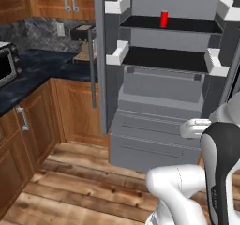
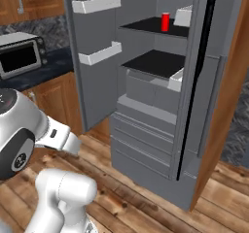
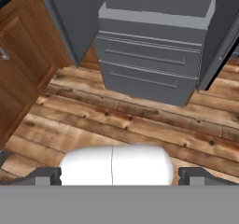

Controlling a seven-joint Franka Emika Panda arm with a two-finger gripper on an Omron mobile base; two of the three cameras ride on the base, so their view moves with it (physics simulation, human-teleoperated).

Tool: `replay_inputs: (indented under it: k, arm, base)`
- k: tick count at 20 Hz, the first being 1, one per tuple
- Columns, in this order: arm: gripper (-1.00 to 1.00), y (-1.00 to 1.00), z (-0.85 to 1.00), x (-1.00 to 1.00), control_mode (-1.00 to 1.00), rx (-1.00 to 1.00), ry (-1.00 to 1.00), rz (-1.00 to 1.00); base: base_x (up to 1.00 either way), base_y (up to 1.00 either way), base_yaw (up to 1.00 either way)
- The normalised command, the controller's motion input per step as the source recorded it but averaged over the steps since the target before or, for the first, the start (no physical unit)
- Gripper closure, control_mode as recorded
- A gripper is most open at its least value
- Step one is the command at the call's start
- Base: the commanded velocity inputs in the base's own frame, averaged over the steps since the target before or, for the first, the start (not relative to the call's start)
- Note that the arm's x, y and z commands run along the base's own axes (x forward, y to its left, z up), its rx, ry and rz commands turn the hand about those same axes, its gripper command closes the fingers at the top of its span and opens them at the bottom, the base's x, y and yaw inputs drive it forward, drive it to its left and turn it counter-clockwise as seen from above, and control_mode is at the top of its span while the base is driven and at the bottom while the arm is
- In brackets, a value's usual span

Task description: Open the fridge, grab two sodas, and place both sodas inside the bowl with ice on the dining counter.

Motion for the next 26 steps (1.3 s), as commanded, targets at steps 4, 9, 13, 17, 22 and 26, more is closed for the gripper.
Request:
replay_inputs:
  k: [4,9,13,17,22,26]
  arm:
    - [-1.00,0.00,0.00,0.00,1.00,0.00,0.00,0.00]
    - [-1.00,0.00,0.00,0.00,1.00,0.00,0.00,0.00]
    - [-1.00,0.00,0.00,0.00,1.00,0.00,0.00,0.00]
    - [-1.00,0.00,0.00,0.00,1.00,0.00,0.00,0.00]
    - [-1.00,0.00,0.00,0.00,1.00,0.00,0.00,0.00]
    - [-1.00,0.00,0.00,0.00,1.00,0.00,0.00,0.00]
  base:
    - [0.63,0.26,-0.39]
    - [0.71,0.10,-0.36]
    - [0.77,0.02,-0.31]
    - [0.71,0.22,-0.29]
    - [0.64,0.32,-0.26]
    - [0.53,0.52,-0.20]
